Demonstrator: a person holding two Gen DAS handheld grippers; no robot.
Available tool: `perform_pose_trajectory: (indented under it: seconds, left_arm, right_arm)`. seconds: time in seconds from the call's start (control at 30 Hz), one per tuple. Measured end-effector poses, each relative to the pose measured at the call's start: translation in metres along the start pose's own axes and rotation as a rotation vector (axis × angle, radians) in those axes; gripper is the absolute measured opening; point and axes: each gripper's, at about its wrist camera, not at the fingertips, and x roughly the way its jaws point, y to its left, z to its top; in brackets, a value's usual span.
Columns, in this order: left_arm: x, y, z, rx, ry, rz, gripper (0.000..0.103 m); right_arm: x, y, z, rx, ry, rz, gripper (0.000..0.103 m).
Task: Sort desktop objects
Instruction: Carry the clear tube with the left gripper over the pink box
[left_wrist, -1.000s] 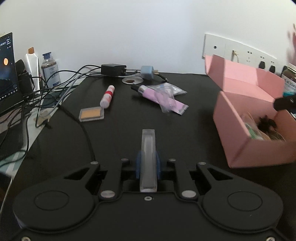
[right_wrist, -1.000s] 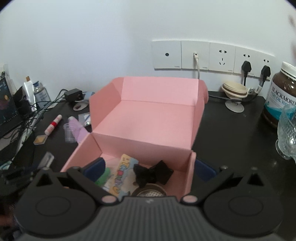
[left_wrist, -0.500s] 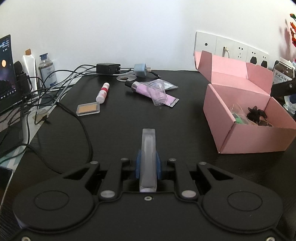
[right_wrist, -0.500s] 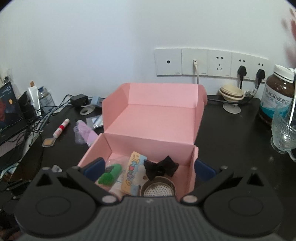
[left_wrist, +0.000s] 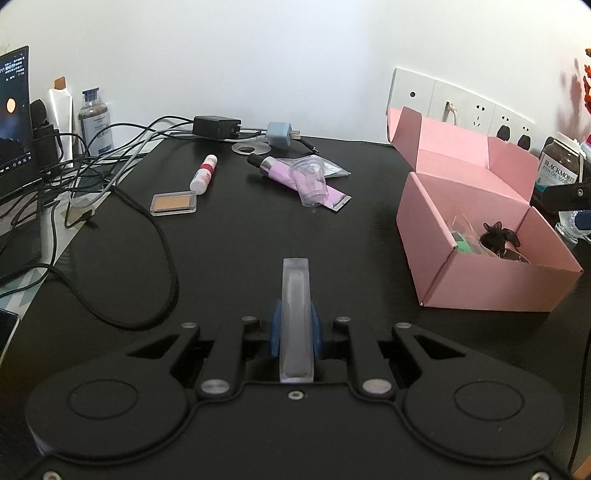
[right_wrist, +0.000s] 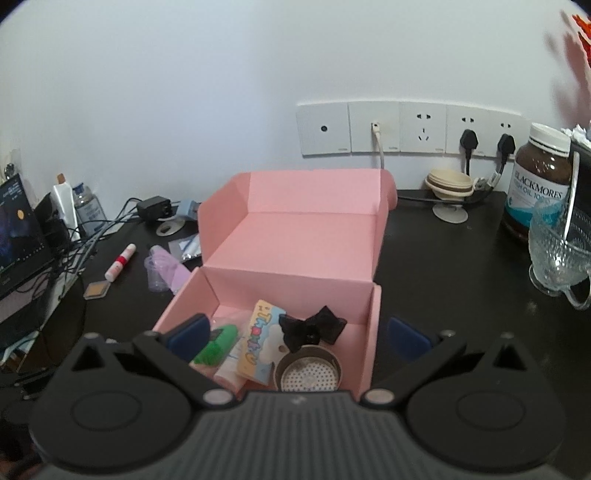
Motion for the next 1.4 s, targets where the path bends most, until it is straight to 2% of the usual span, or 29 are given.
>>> perform_pose_trajectory:
  seconds: [0.5, 0.83, 1.17, 1.4]
  left_arm:
    - [-0.006, -0.013, 0.026, 0.044, -0.072, -0.011, 0.016]
    - [-0.005, -0.024, 0.050, 0.058, -0.141, -0.033, 0.016]
    - [-0.004, -0.058, 0.059, 0.205, -0.200, -0.144, 0.016]
    - [0.005, -0.089, 0.064, 0.262, -0.200, -0.233, 0.016]
  right_arm:
    - [0.009, -0.023, -0.004, 0.091, -0.002, -0.010, 0.102]
    - [0.014, -0.028, 0.002, 0.067, 0.009, -0.018, 0.102]
    - [0.014, -0.038, 0.006, 0.063, 0.015, -0.036, 0.102]
    - [0.014, -0.051, 0.006, 0.074, 0.015, -0.056, 0.102]
